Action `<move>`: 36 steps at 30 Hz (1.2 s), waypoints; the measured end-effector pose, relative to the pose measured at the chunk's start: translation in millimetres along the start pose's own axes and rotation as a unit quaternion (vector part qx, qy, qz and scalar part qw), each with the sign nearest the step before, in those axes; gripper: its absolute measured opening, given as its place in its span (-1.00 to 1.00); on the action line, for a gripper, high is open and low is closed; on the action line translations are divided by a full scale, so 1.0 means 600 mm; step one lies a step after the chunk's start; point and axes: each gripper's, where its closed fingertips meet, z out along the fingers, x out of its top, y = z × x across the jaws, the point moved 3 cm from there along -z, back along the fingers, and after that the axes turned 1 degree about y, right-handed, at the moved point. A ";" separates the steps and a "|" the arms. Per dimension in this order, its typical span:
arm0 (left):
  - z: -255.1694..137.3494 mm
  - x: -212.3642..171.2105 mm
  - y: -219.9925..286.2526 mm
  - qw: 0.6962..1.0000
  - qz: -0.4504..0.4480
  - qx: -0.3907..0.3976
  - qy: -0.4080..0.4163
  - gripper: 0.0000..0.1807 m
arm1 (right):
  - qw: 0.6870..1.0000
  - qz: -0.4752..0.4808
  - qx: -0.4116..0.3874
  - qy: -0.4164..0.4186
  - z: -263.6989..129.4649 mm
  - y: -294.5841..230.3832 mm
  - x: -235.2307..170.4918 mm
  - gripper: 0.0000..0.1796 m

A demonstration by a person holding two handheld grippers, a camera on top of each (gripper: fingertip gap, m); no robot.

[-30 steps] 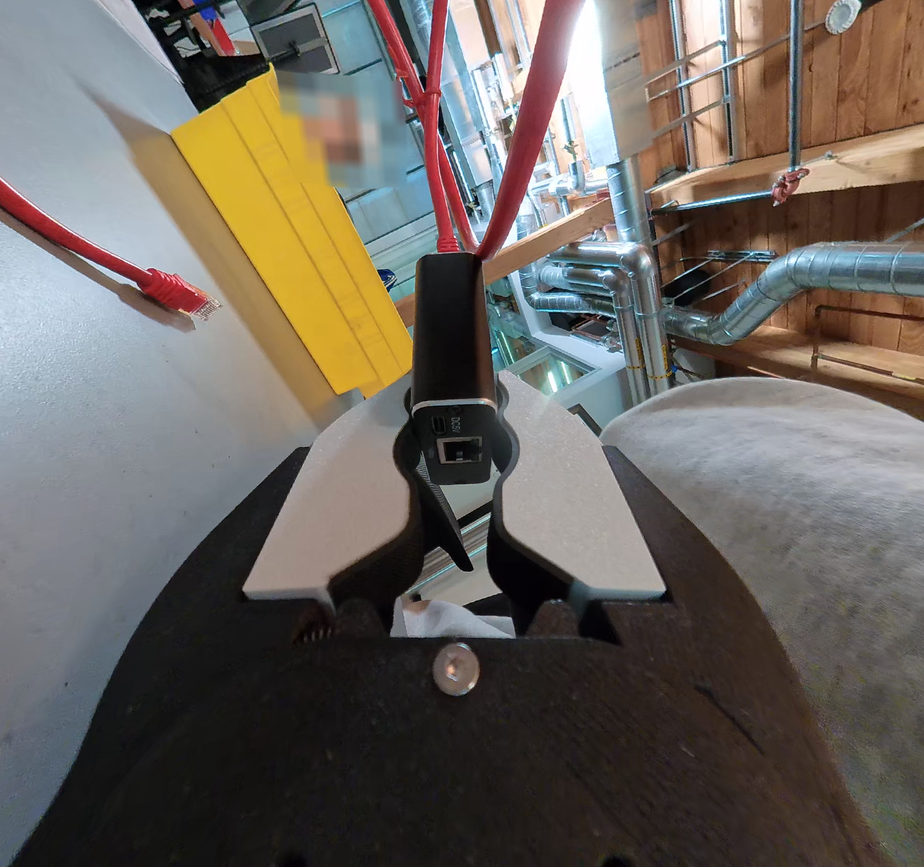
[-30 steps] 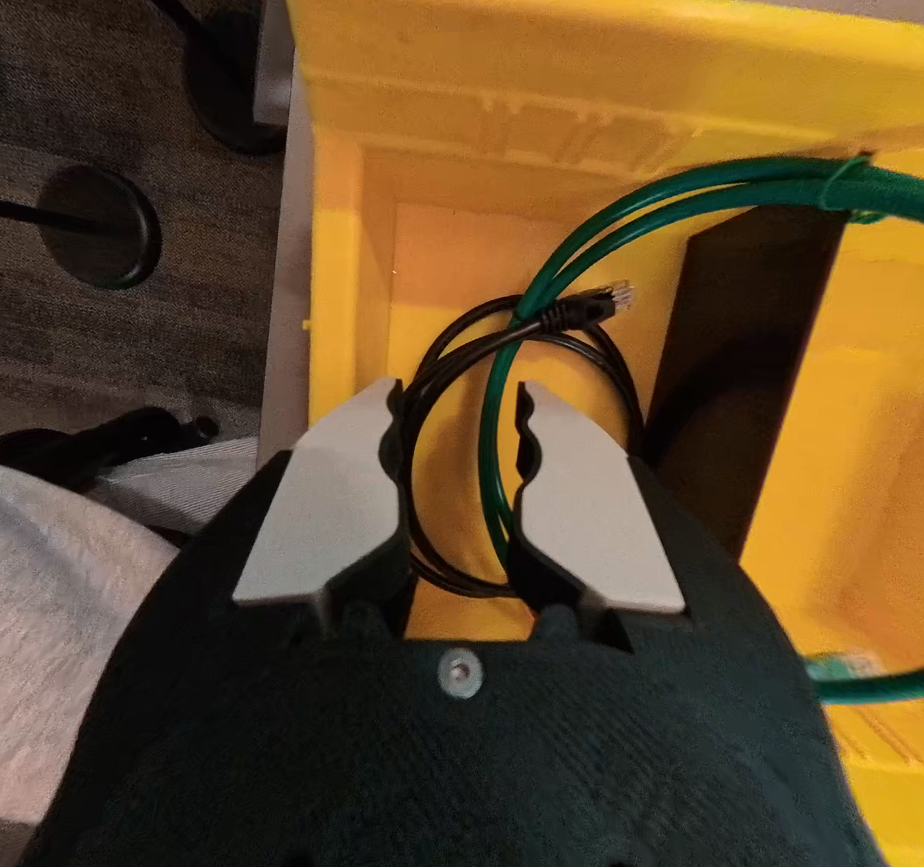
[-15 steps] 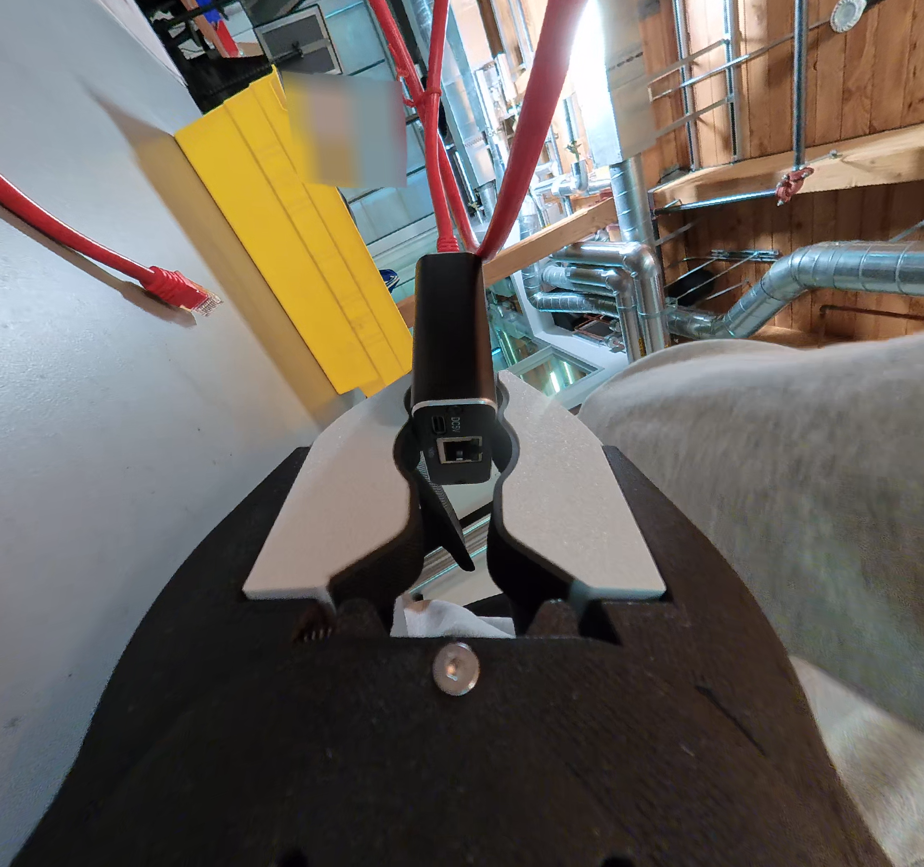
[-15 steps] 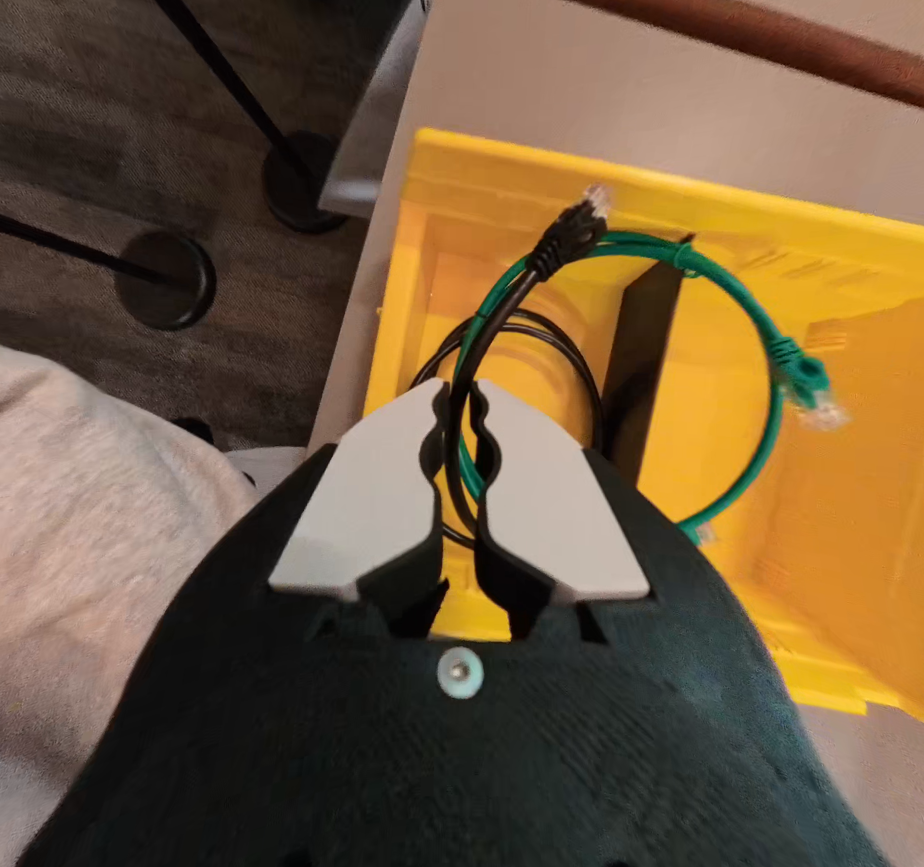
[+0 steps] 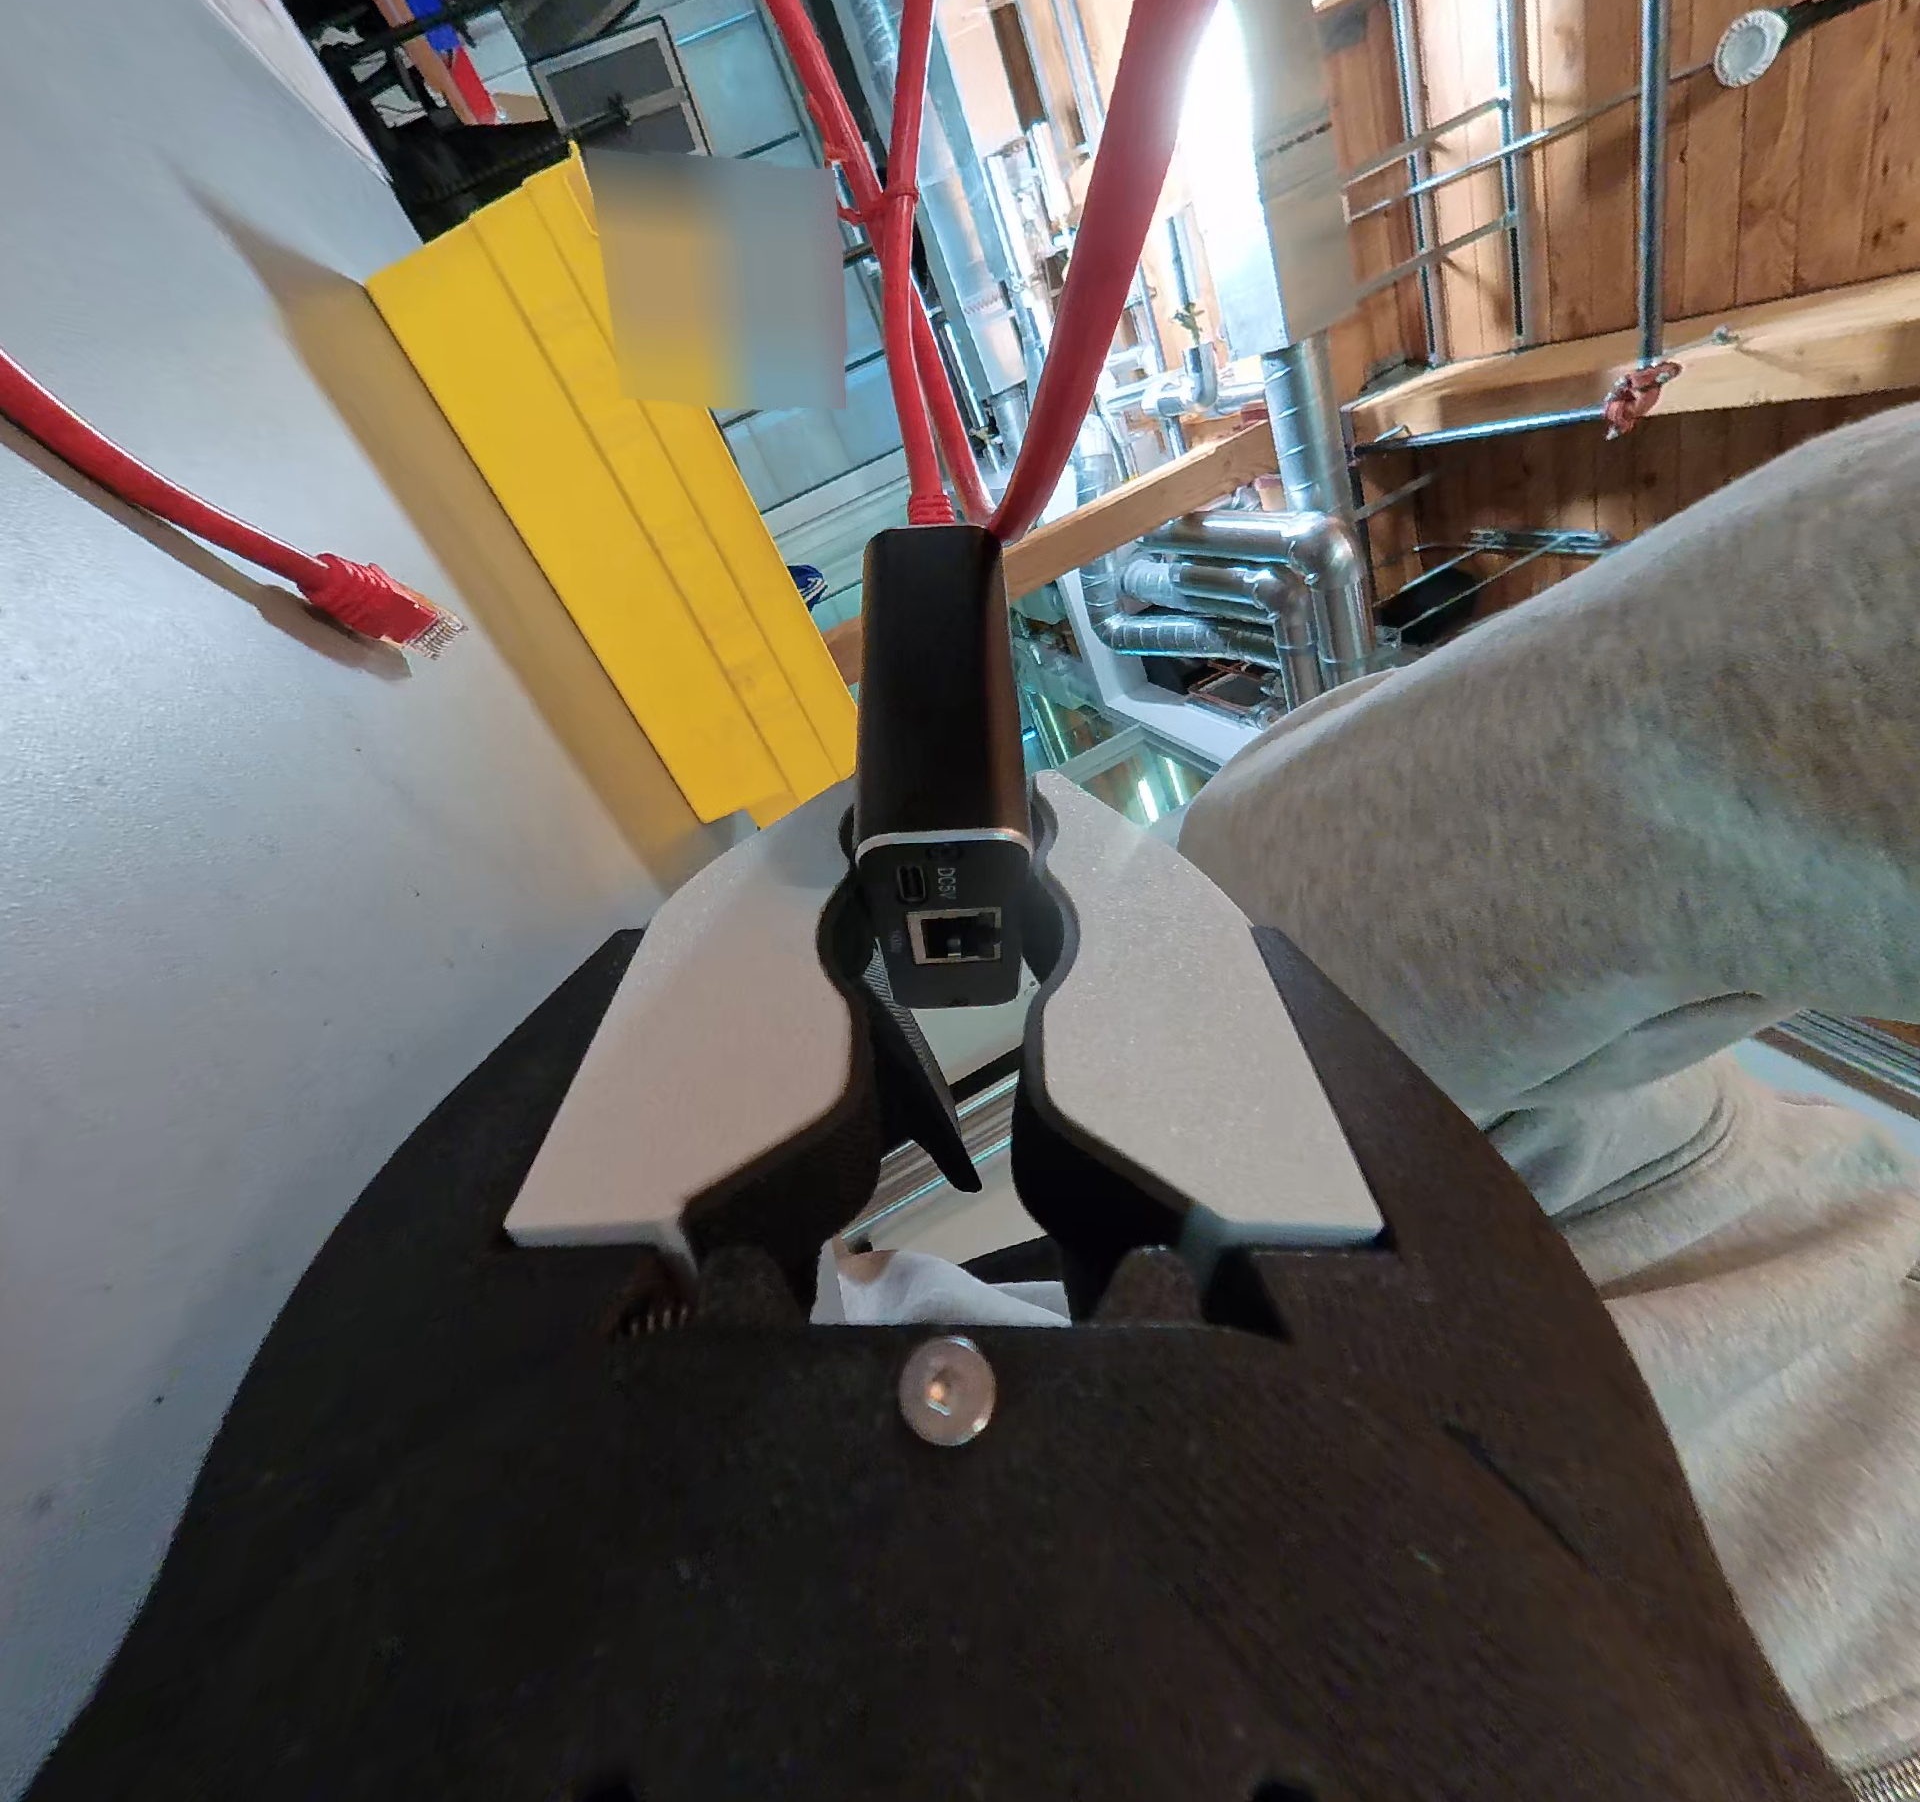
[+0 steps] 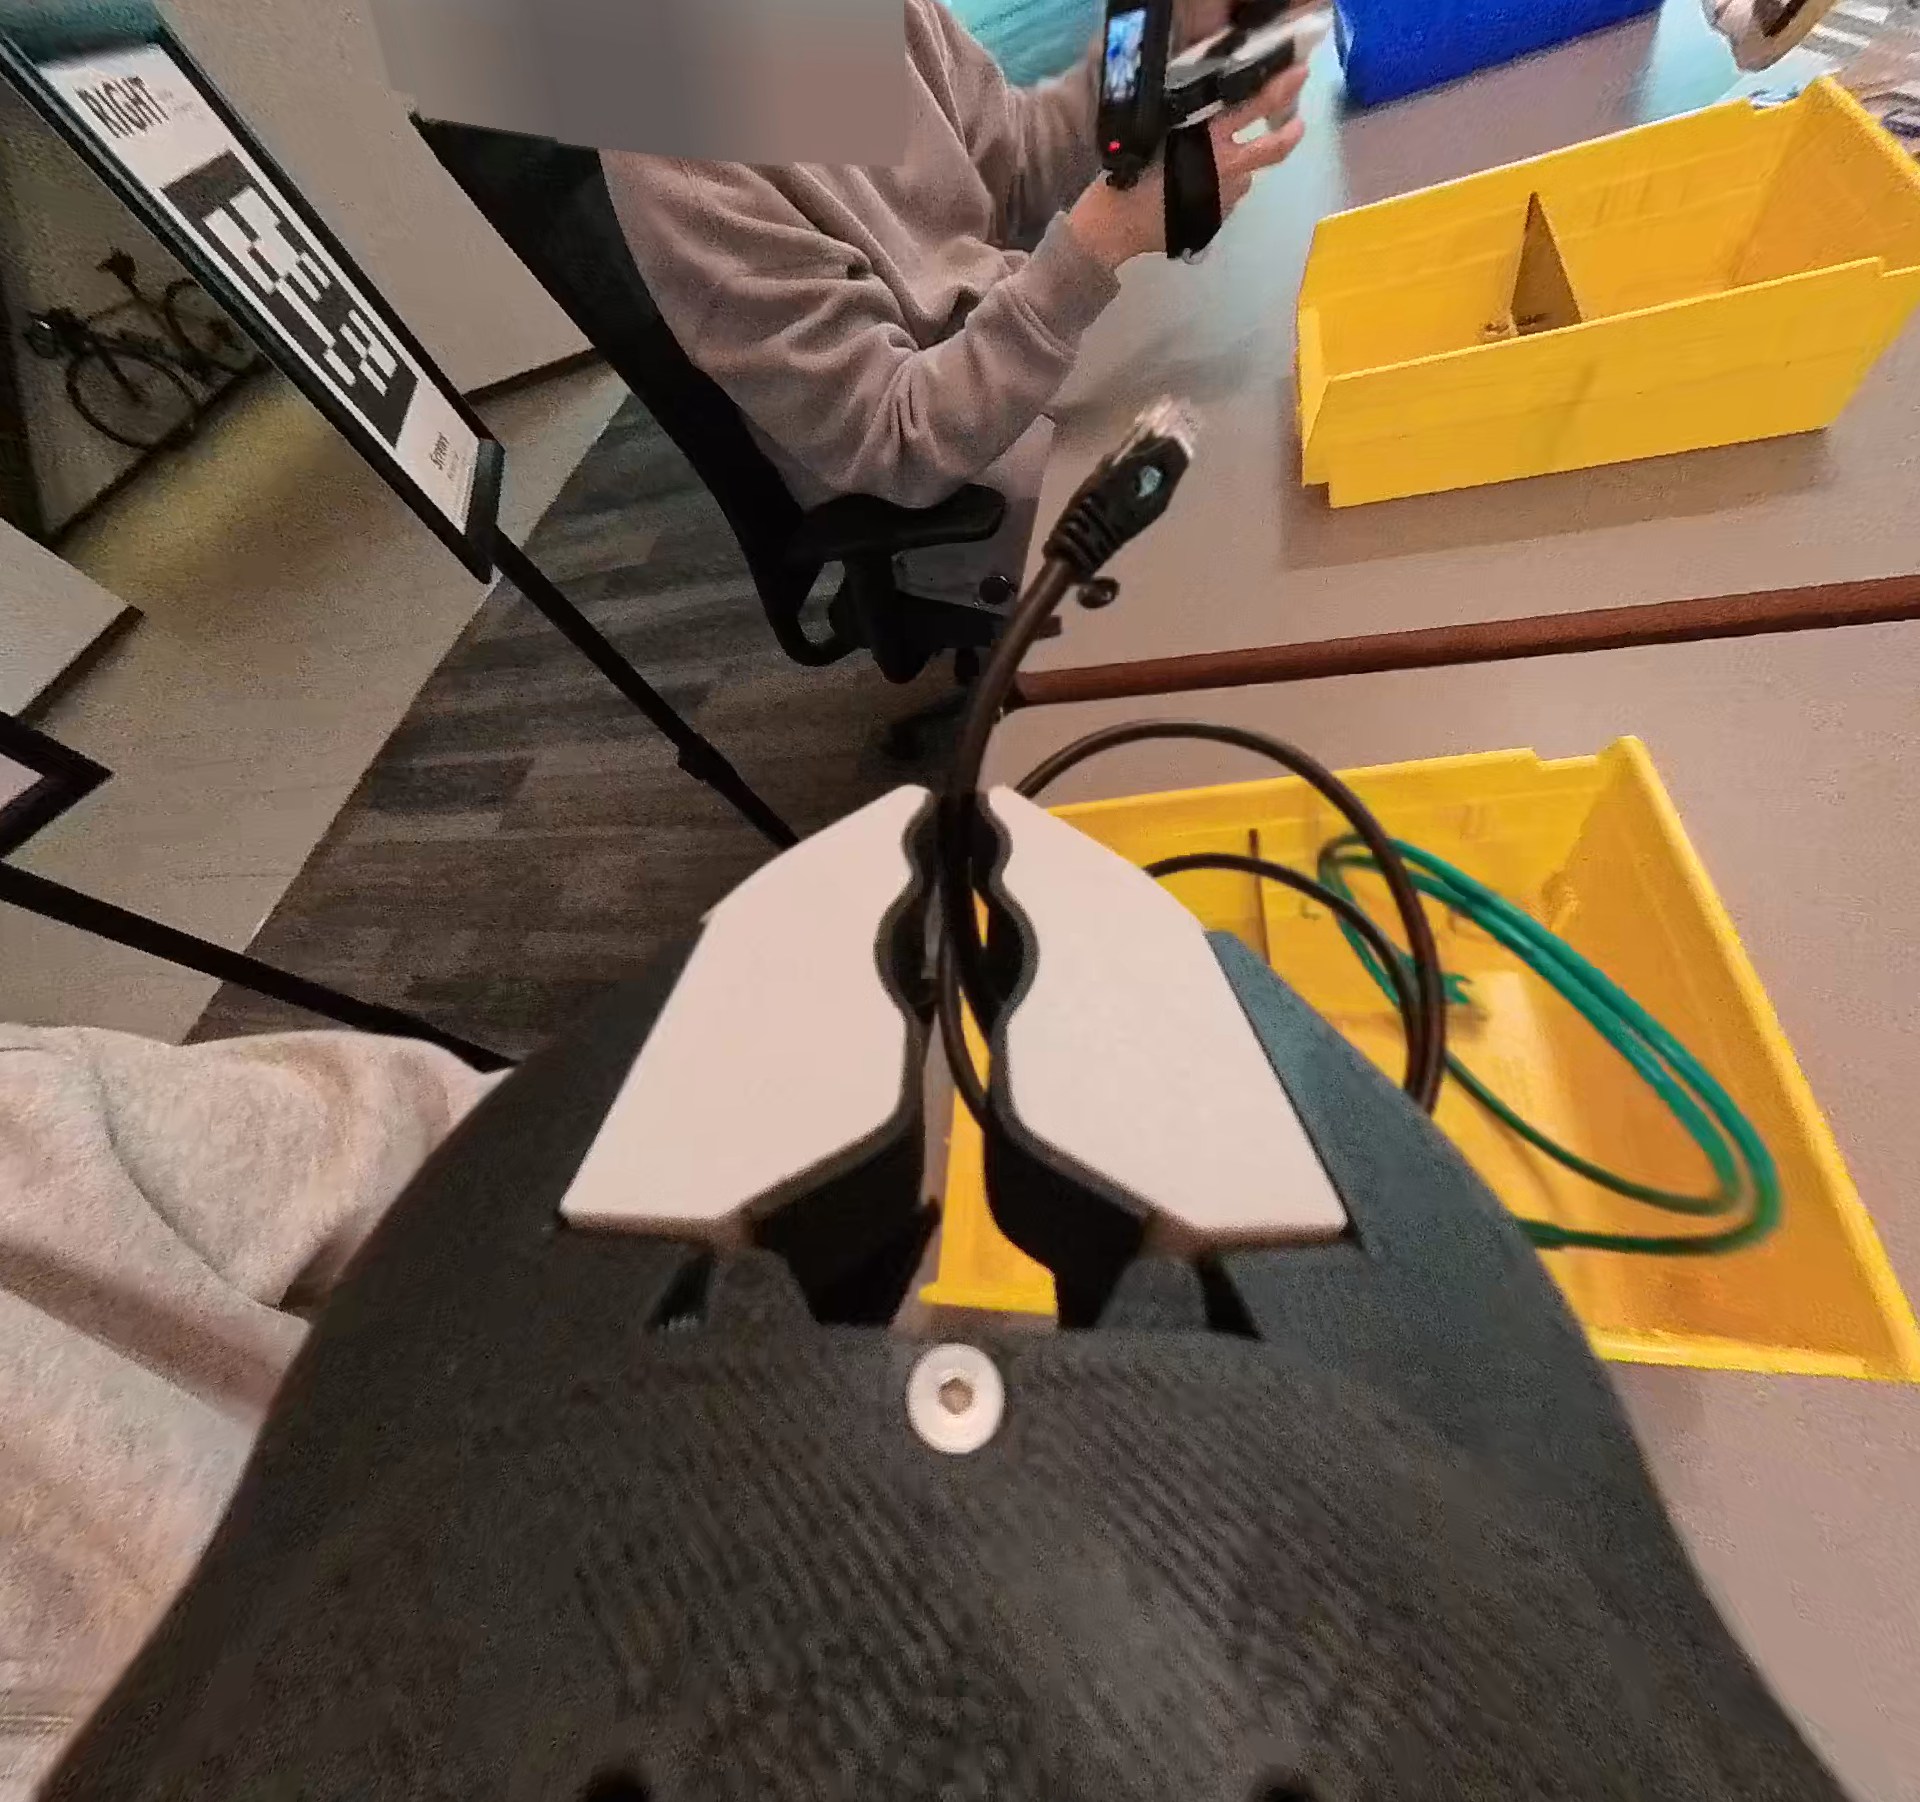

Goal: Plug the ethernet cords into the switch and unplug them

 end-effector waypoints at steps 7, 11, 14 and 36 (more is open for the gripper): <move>-0.003 0.002 0.002 1.000 -0.001 -0.002 0.003 -0.72 | 0.999 -0.040 -0.009 0.022 -0.035 -0.016 0.024 -0.94; -0.004 0.003 0.003 1.000 -0.002 -0.005 0.005 -0.72 | 0.995 -0.077 -0.013 0.061 -0.098 -0.049 0.046 -0.94; -0.003 0.001 0.002 1.000 -0.002 -0.004 0.003 -0.72 | 0.990 -0.097 -0.017 0.106 -0.164 -0.081 0.067 -0.94; -0.053 0.052 0.011 0.996 0.022 0.013 0.091 -0.72 | 0.954 -0.155 -0.257 0.008 -0.547 -0.180 -0.287 -0.94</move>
